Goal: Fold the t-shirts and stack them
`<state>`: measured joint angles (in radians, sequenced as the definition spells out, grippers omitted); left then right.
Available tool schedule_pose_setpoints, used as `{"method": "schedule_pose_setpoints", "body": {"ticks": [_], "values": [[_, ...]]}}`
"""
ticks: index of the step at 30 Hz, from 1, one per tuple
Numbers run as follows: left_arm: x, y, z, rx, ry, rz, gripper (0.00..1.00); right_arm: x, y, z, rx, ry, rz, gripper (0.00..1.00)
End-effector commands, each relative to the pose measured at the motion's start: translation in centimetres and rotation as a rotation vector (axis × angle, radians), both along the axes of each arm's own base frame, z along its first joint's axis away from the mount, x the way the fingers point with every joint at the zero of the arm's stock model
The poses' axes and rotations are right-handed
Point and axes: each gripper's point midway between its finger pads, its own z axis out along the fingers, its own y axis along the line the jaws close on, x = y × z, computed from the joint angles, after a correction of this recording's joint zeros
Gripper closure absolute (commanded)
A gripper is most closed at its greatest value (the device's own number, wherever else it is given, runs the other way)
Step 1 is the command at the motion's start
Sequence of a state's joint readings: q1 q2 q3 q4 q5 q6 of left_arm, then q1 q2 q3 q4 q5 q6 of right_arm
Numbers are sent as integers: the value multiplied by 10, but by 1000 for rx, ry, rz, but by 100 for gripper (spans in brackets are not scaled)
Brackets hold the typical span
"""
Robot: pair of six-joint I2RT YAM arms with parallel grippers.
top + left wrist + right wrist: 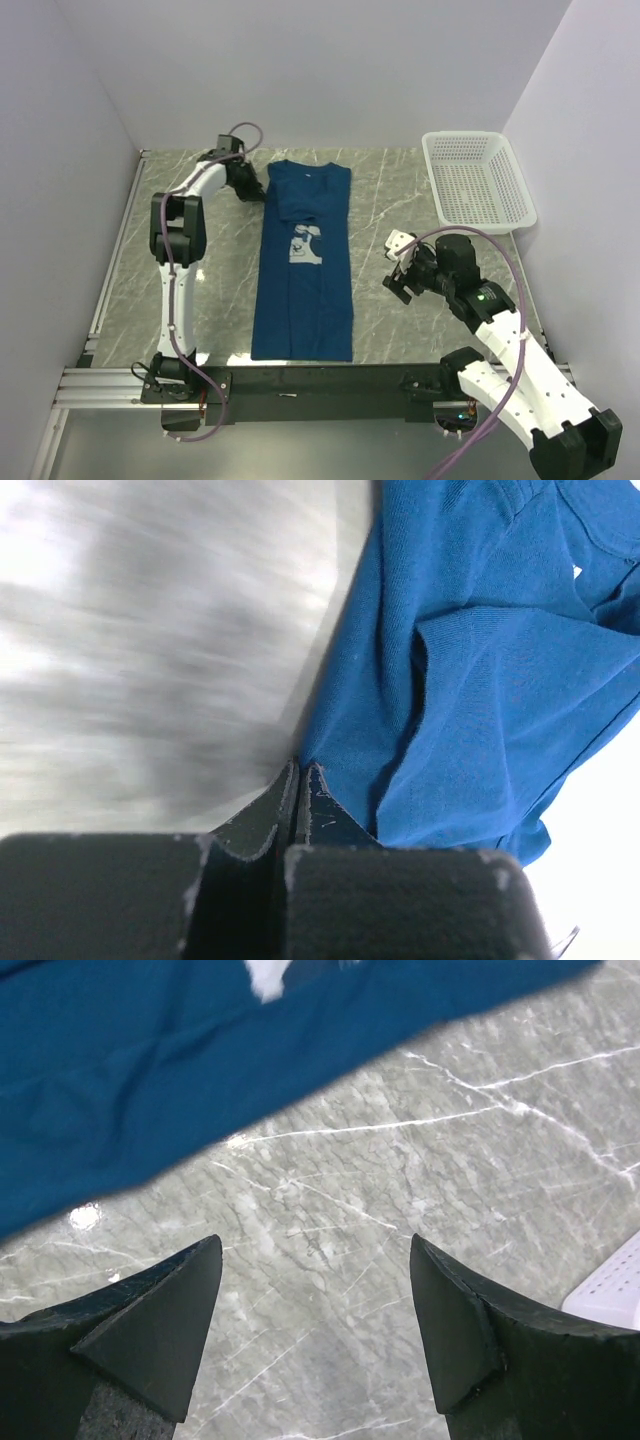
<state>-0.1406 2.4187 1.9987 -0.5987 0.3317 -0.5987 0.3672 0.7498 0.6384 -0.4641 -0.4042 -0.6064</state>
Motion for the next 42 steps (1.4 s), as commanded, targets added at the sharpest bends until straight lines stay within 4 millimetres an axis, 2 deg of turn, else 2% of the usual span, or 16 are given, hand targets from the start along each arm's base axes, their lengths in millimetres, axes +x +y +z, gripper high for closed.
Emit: {"method": "schedule_pose_setpoints", "body": {"ticks": [1,8,11,14,15,16,17,18,19,21,22,23,24,28,32,42], "values": [[11,63,3,77,-4,143,100,7,3,11,27,-28,-4,18],[12,87,3,60,-11,178,97,8,3,3,8,6,1,18],[11,111,12,42,-47,225,76,1,11,-8,-13,60,82,18],[1,123,47,33,-152,228,65,-26,27,-19,-39,113,335,17],[6,130,96,46,-288,237,64,-37,30,-24,-40,136,404,16],[1,136,114,69,-346,233,62,-42,37,-22,-26,120,474,14],[-16,143,112,93,-350,237,61,-42,41,-24,-47,81,537,12],[-23,152,169,135,-496,263,60,-45,52,-25,-59,52,596,6],[-35,156,185,174,-551,252,55,-46,58,-27,-75,27,634,3],[-73,161,185,216,-578,278,42,-47,84,-40,-166,-40,706,0],[-95,164,232,217,-702,337,30,-46,91,-46,-211,-58,711,0],[-119,164,207,208,-656,363,1,-41,96,-62,-287,-36,687,0],[-144,163,232,145,-705,429,1,-44,115,-74,-320,-40,721,2],[-210,127,208,-94,-608,374,10,-32,150,-86,-385,-22,634,10],[-290,77,127,-303,-209,306,8,-43,166,-97,-400,-10,662,14],[-379,34,57,-194,208,315,1,-74,155,-126,-444,49,783,23]]}}
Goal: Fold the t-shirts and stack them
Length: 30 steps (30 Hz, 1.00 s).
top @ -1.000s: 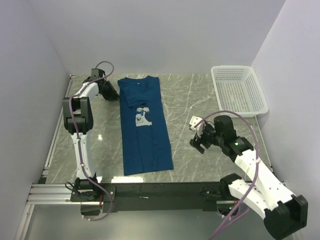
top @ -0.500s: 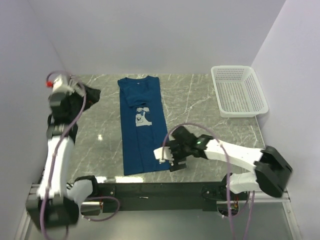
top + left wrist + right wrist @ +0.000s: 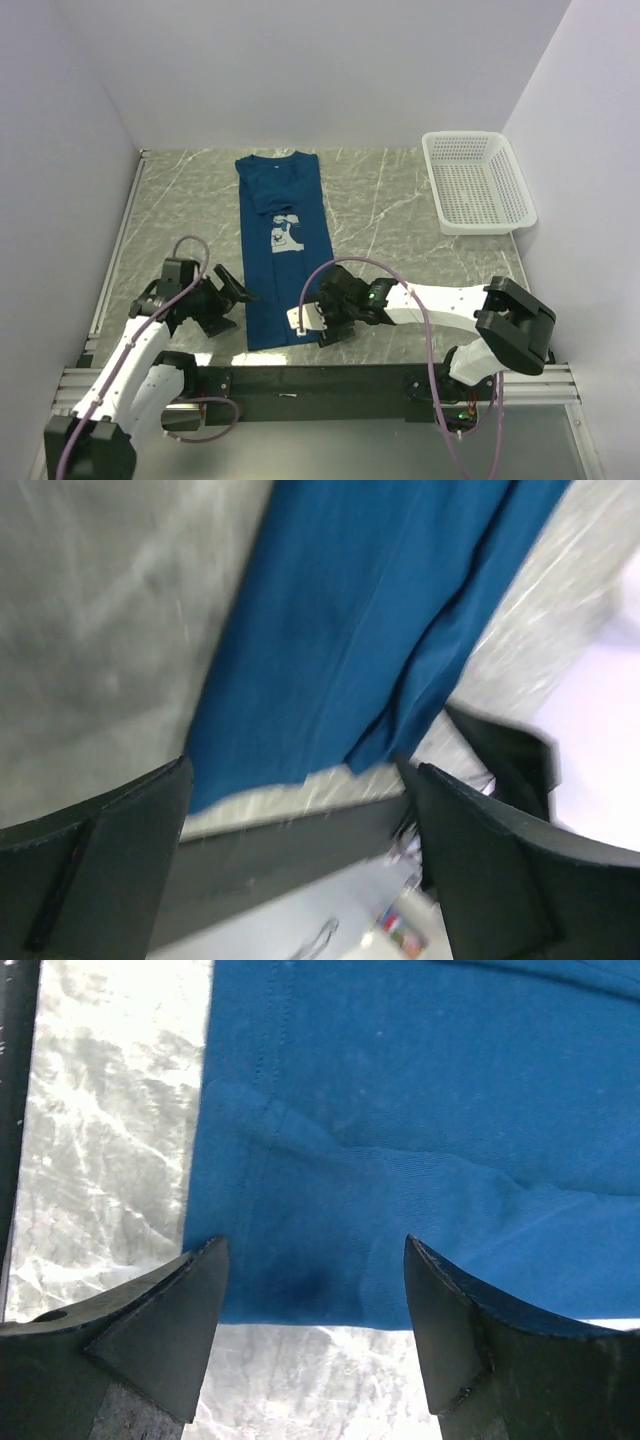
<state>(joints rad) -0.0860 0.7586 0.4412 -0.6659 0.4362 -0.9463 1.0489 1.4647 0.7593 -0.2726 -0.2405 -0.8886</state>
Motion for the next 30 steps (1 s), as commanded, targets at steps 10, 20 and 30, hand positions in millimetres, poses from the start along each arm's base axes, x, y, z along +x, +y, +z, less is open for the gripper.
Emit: {"method": "schedule_pose_setpoints", "body": {"ticks": [10,20,30], "values": [[-42,-15,-45,98,268,-40,14,-20,-14,-1,0,41,74,23],[-56,-22,-65,176,331,-119,37,-27,-23,-5,-39,81,133,24],[-48,-22,-76,192,303,-128,84,-36,-26,-5,-35,94,189,27]]}}
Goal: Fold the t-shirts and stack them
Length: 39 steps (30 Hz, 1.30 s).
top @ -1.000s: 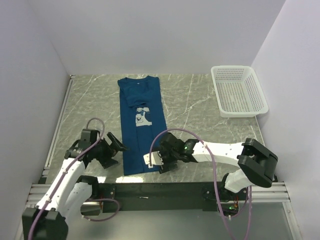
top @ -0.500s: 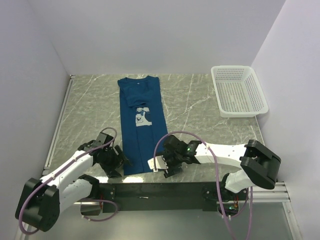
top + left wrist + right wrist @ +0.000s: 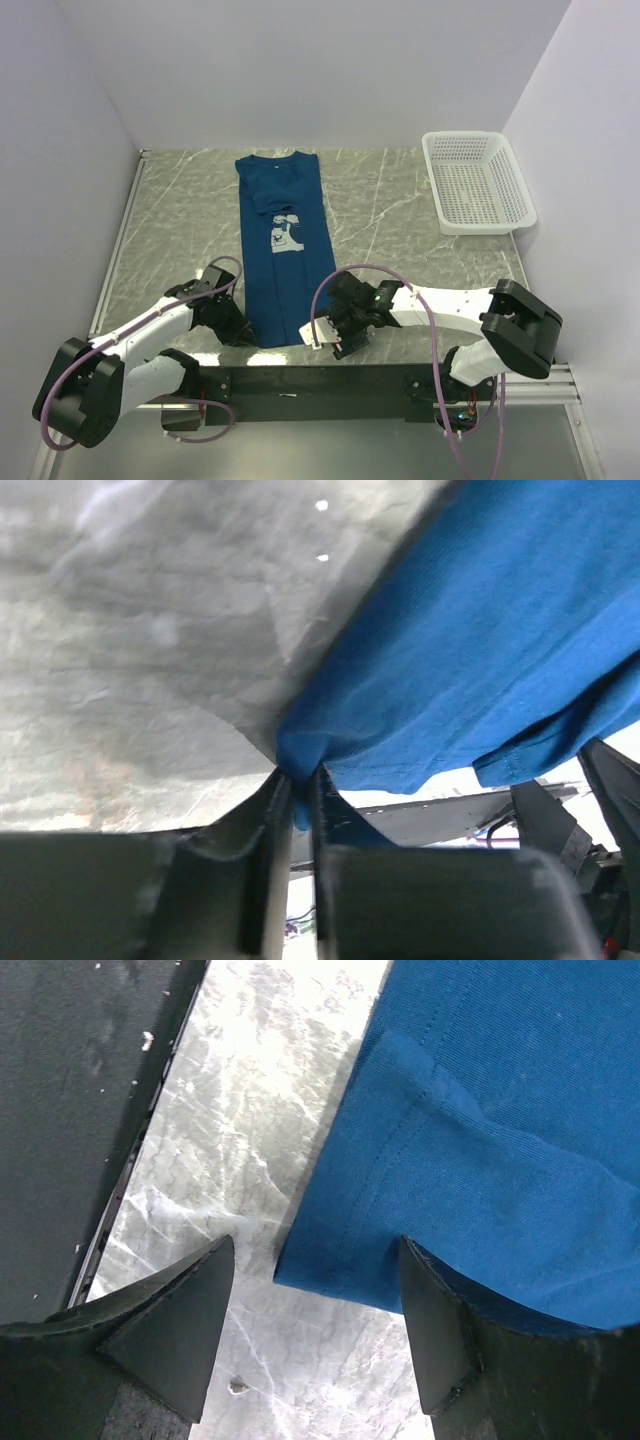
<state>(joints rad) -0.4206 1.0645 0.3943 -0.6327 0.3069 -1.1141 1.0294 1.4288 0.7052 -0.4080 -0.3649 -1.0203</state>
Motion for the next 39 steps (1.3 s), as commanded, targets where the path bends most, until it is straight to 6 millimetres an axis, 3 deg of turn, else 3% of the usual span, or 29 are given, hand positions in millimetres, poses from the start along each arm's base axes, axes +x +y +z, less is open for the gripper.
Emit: {"method": "schedule_pose_setpoints", "body": {"ticks": [1,7,11,15,20,24,28,29,30,31,32,33,35,36,37,38,39], "values": [[10,4,-8,35,-56,-9,89,-3,5,13,47,-7,43,27],[14,0,3,7,-91,-28,99,2,7,5,7,-40,50,34],[13,-2,10,-13,-106,-35,99,9,11,-4,-43,-55,21,56],[10,-5,11,-37,-101,-39,99,16,10,-14,-87,-73,-12,68],[15,-12,16,-78,-120,-51,99,13,16,-8,-61,-33,-32,100],[40,-22,36,-148,-189,-47,99,25,25,16,19,29,-94,100],[89,-11,61,-178,-274,35,100,77,35,50,89,-5,-214,100],[100,-9,61,-184,-277,35,99,95,30,53,89,-12,-260,100],[119,-8,74,-190,-316,46,100,107,30,50,80,-10,-292,100],[134,0,78,-194,-330,80,100,127,37,64,102,-44,-319,100],[145,1,73,-204,-305,86,99,141,33,67,99,-43,-354,100],[167,1,89,-221,-357,87,99,150,35,62,87,-29,-374,100],[191,8,82,-226,-331,119,100,181,44,80,122,-65,-423,100],[212,7,96,-246,-375,115,100,199,52,85,136,-80,-452,100],[223,10,97,-242,-375,122,99,209,54,86,137,-86,-474,100],[232,11,84,-235,-336,122,100,221,55,87,134,-107,-503,100],[250,10,96,-242,-370,115,100,238,60,88,142,-113,-536,100]]}}
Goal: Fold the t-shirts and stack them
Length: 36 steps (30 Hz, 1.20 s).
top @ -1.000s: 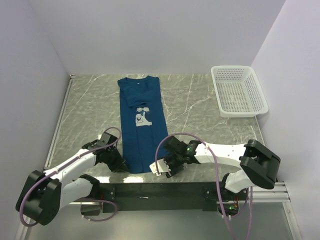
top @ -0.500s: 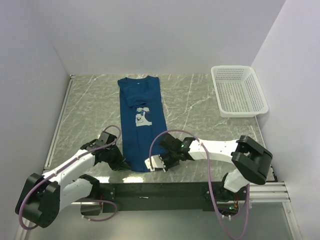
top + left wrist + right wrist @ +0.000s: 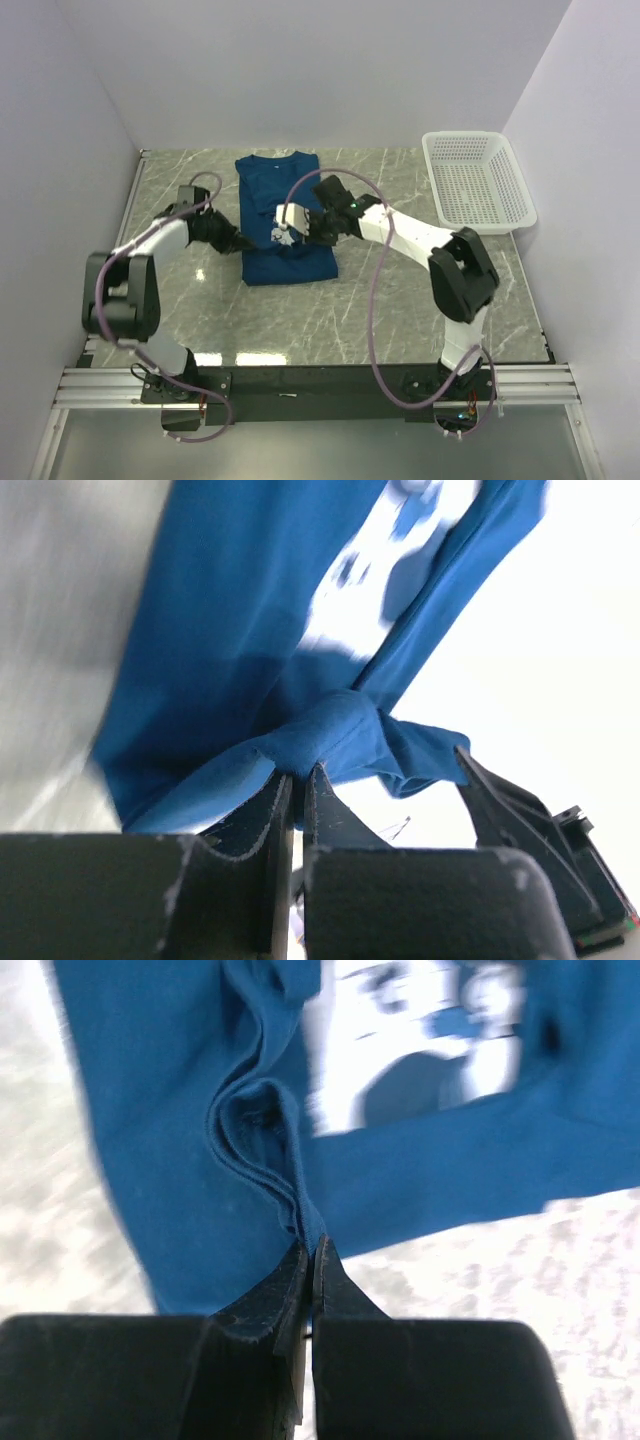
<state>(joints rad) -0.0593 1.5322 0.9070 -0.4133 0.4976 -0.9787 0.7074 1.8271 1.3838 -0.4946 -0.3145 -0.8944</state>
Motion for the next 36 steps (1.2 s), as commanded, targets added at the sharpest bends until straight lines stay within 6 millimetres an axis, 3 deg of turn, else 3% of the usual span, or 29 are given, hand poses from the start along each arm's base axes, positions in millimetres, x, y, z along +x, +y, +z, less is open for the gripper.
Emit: {"method": "schedule_pose_setpoints", "body": {"ticks": [1,3,6,12,14,15,27,36], "values": [[48,-2,20,-24,-95,-45,99,40,9,11,14,-26,-108,100],[67,2,8,-3,-58,-36,100,61,11,10,19,-34,-152,100],[89,11,13,17,-76,-23,100,82,13,8,24,-58,-197,100],[107,20,3,37,-51,-18,100,112,16,16,74,-103,-269,100],[109,20,-1,44,-44,-20,99,116,19,15,77,-109,-273,100],[114,31,0,42,-48,3,99,120,21,20,84,-120,-277,100],[133,38,-2,47,-44,6,99,142,30,21,105,-155,-321,100],[142,37,-8,39,-33,-9,99,153,23,19,90,-180,-358,100]]}}
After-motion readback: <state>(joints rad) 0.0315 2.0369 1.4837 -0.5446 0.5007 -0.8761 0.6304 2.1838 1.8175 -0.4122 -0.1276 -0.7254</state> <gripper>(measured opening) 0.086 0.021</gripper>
